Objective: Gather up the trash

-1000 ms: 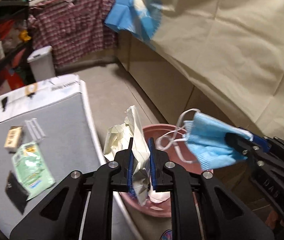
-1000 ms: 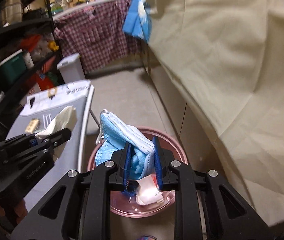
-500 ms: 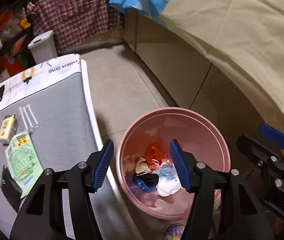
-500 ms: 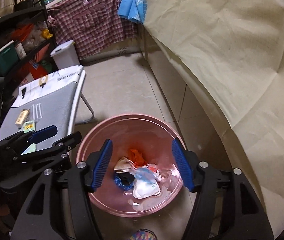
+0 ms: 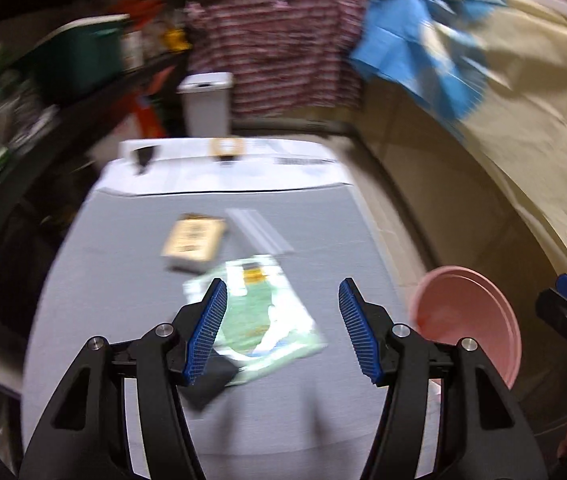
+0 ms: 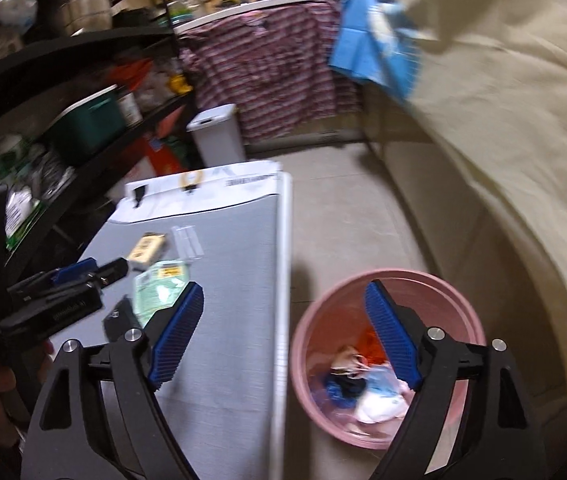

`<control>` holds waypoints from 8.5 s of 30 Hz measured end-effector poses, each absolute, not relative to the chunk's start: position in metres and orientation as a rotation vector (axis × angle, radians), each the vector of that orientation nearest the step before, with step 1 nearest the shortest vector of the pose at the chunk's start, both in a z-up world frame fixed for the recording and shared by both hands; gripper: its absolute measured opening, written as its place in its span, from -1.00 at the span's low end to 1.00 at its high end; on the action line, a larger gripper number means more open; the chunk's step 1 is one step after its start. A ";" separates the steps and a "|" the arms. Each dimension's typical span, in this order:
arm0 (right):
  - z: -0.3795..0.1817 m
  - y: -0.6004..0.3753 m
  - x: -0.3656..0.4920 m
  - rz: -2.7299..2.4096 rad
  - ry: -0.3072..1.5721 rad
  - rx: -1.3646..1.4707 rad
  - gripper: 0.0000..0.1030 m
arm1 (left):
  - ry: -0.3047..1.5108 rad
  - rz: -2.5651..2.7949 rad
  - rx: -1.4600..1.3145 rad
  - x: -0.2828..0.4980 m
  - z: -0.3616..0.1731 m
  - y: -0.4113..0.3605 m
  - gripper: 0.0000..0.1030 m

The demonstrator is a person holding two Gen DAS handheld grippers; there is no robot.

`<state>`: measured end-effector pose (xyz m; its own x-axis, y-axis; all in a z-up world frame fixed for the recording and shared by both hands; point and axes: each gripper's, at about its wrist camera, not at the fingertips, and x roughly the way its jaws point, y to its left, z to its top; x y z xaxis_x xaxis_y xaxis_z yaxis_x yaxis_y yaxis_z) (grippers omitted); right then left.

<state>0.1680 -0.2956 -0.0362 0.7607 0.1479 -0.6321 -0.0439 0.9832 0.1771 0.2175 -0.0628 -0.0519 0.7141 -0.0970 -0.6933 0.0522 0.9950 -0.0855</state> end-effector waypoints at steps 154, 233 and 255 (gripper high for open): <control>-0.143 -0.140 0.267 0.474 0.868 0.113 -0.88 | 0.902 -0.444 0.176 0.217 -0.174 -0.024 0.51; -0.088 -0.430 0.165 -0.137 0.799 0.170 0.27 | 0.878 -0.563 0.098 0.239 -0.102 -0.277 0.11; -0.008 -0.282 0.195 0.103 0.672 0.192 0.66 | 0.741 -0.164 0.035 0.248 -0.031 -0.046 0.11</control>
<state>0.1951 -0.2816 -0.0083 0.7781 0.1564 -0.6083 -0.0328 0.9773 0.2092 0.2476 -0.0455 -0.0307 0.7259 -0.1362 -0.6742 0.1612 0.9866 -0.0258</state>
